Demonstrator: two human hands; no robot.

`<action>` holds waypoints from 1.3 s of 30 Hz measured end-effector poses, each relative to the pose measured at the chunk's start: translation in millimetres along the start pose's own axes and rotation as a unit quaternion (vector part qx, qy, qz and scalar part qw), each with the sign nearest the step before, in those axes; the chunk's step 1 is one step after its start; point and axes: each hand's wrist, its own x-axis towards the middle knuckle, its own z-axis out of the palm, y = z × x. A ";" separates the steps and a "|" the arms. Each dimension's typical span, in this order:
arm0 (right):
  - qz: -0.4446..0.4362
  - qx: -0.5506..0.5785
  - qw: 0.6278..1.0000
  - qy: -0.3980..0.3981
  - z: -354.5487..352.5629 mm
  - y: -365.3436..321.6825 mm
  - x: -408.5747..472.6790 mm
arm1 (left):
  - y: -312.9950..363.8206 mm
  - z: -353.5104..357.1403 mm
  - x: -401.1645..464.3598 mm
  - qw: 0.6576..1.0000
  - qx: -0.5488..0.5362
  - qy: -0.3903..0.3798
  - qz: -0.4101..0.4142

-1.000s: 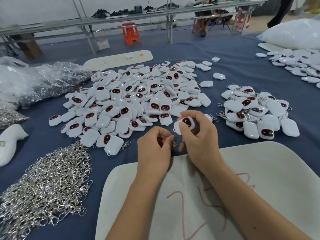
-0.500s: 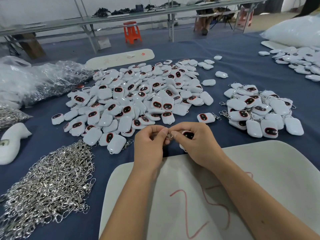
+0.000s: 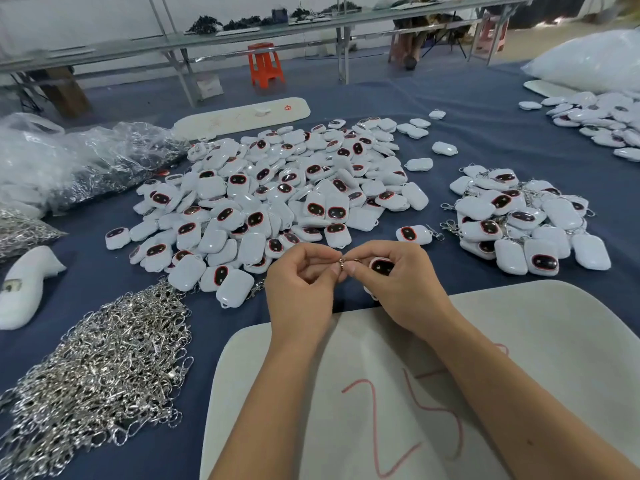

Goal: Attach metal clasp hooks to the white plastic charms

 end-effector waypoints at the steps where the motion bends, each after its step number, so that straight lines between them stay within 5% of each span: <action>1: -0.002 -0.002 1.000 0.000 -0.7 0.2 -0.1 | 1.0 0.1 -0.2 1.000 -0.005 -0.002 0.000; 11: -0.013 -0.035 0.998 0.055 1.0 -4.5 -2.4 | -0.8 -2.0 2.4 1.000 -0.008 0.003 -0.012; 26: 0.017 0.021 0.999 0.047 -0.3 -5.2 -2.0 | 4.9 -4.7 3.6 0.978 -0.117 -0.131 -0.116; 34: 0.039 0.001 0.996 0.075 -1.1 -4.8 -1.3 | 3.6 -1.0 2.4 0.987 -0.133 -0.003 -0.091; 39: 0.021 -0.012 0.997 0.072 0.3 -7.6 -2.0 | 0.4 -3.6 1.3 0.998 0.000 0.045 0.037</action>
